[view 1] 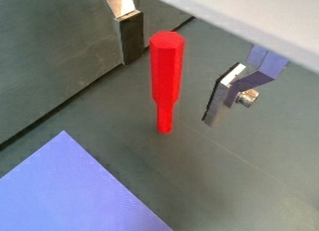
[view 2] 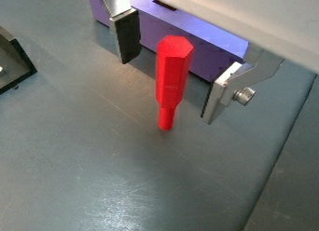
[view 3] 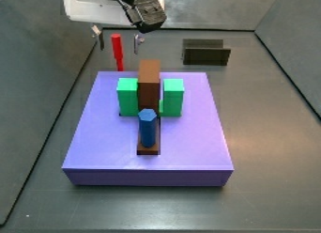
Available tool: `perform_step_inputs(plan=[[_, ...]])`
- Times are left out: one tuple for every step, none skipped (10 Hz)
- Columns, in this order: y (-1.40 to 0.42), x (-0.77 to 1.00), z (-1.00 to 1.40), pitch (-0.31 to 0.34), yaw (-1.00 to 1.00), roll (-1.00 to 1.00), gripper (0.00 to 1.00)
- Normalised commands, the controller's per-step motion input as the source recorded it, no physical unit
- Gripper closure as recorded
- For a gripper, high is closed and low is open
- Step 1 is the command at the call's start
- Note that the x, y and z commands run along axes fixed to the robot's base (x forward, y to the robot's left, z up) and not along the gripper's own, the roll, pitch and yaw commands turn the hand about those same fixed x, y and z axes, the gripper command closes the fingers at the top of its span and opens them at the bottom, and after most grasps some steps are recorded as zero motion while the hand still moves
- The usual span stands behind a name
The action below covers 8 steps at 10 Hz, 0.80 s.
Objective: Pick up the red object. Move up. Move to above the board. Insert the red object.
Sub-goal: Pick up the red object.
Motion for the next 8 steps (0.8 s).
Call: perform_step_inputs(plan=[[0.03,0.0,0.0,0.0,0.0,0.0,0.0],[0.0,0.0,0.0,0.016,-0.05,-0.03,0.0],[0.0,0.0,0.0,0.0,0.0,0.0,0.0],[0.0,0.0,0.0,0.0,0.0,0.0,1.0],[0.0,0.0,0.0,0.0,0.0,0.0,1.0],[0.0,0.0,0.0,0.0,0.0,0.0,1.0],[0.0,0.0,0.0,0.0,0.0,0.0,1.0],[0.0,0.0,0.0,0.0,0.0,0.0,1.0]])
